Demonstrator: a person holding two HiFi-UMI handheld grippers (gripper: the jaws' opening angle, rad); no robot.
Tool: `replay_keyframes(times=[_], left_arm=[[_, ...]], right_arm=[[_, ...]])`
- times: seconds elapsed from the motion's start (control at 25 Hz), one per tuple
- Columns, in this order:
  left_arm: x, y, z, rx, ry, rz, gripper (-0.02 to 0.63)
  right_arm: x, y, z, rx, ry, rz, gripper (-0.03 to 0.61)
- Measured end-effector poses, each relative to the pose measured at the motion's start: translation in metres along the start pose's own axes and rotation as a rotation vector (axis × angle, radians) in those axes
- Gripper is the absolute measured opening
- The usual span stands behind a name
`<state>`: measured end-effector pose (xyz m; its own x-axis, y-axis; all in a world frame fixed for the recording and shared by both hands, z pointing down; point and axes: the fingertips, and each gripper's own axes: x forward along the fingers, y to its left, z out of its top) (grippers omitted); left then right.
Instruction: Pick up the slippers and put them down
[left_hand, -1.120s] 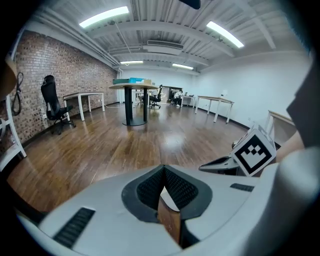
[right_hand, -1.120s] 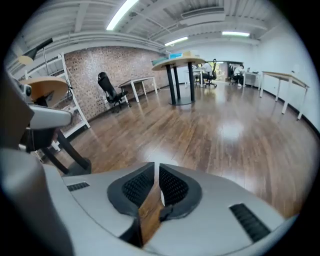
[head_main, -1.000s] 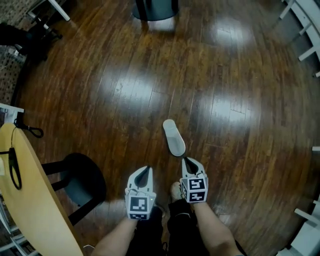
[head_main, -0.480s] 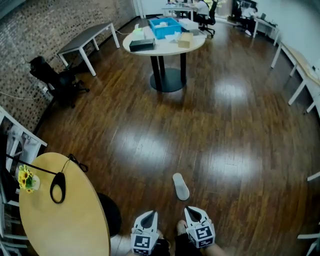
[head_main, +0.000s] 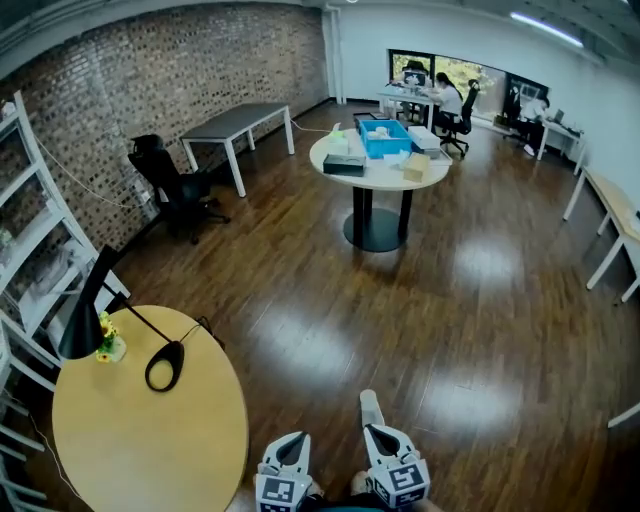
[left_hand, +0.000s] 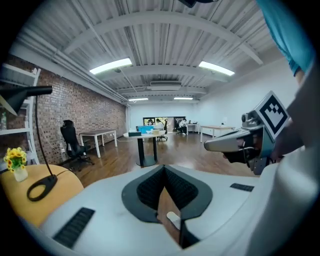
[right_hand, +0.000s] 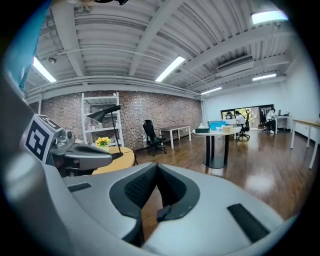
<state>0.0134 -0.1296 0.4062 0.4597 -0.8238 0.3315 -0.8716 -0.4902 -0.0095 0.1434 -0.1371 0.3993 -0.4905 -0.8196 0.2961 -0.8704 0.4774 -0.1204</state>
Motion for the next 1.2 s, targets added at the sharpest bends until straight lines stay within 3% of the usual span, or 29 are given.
replay_keyframes(times=[0.24, 0.56, 1.2], left_arm=[[-0.042, 0.027, 0.021, -0.033, -0.025, 0.111, 0.005], [-0.065, 0.039, 0.03, -0.044, -0.08, 0.191, 0.005], [-0.074, 0.04, 0.025, -0.047, -0.073, 0.207, 0.005]], right_arm=[[-0.019, 0.049, 0.029, -0.004, -0.028, 0.069, 0.015], [-0.012, 0.066, 0.036, -0.025, -0.05, 0.08, 0.014], [-0.014, 0.069, 0.034, -0.023, -0.048, 0.097, 0.012]])
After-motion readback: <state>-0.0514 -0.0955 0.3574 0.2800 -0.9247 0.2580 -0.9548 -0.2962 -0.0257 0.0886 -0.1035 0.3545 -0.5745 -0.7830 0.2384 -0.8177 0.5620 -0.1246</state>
